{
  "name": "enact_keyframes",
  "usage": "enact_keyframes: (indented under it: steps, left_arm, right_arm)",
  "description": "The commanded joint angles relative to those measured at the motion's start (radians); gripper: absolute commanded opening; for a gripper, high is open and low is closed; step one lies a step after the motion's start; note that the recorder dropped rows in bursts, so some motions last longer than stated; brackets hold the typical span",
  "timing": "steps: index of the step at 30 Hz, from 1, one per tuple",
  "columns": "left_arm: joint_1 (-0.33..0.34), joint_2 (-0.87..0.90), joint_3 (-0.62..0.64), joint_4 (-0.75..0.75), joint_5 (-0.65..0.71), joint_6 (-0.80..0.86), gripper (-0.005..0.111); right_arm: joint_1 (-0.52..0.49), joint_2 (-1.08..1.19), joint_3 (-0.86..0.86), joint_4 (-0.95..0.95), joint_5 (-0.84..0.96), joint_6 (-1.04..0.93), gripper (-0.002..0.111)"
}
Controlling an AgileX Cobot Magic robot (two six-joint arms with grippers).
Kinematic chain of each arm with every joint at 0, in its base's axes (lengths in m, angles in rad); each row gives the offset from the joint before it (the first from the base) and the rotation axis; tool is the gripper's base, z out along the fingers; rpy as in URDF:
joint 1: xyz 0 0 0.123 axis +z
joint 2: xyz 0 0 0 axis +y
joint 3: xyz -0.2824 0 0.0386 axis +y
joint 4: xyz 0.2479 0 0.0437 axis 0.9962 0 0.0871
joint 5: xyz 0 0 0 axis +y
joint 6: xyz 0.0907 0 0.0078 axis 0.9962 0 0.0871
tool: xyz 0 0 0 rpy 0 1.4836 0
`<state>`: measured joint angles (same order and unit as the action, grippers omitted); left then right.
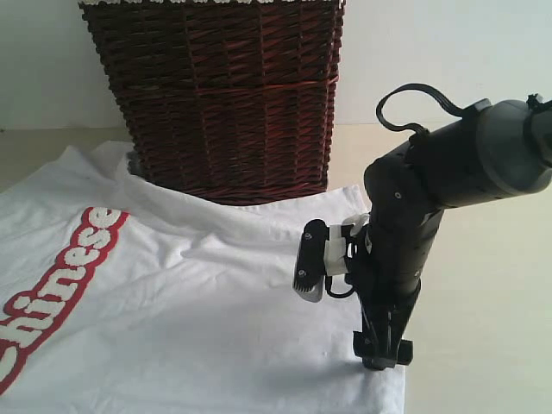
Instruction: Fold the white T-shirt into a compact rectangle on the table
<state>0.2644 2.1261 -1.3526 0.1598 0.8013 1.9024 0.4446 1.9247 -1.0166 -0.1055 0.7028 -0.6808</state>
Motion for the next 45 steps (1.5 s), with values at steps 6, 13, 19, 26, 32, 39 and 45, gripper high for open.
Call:
enact_keyframes:
  steps: [6,13,19,26,32,39,45]
  left_arm:
    - [0.002,0.012,0.000,0.003,-0.034,0.003,0.104]
    - [0.002,0.012,0.000,0.003,-0.034,0.003,0.104]
    - [0.002,0.012,0.000,0.003,-0.034,0.003,0.104]
    - [0.002,0.012,0.000,0.003,-0.034,0.003,0.104]
    - [0.002,0.012,0.000,0.003,-0.034,0.003,0.104]
    - [0.002,0.012,0.000,0.003,-0.034,0.003,0.104]
    - [0.002,0.012,0.000,0.003,-0.034,0.003,0.104]
  right_arm:
    - [-0.003,0.029,0.023,-0.010,-0.020,0.002,0.105]
    - [-0.003,0.029,0.023,-0.011,-0.020,0.002,0.105]
    - [-0.003,0.030,0.023,-0.010,-0.021,0.002,0.104]
    - [-0.003,0.064,0.023,-0.058,-0.021,0.002,0.074]
    - [-0.003,0.089,0.023,-0.058,-0.017,0.002,0.017]
    - [-0.003,0.019,0.021,-0.058,-0.003,0.012,0.000]
    - [-0.003,-0.031,0.021,-0.058,-0.020,0.012,0.000]
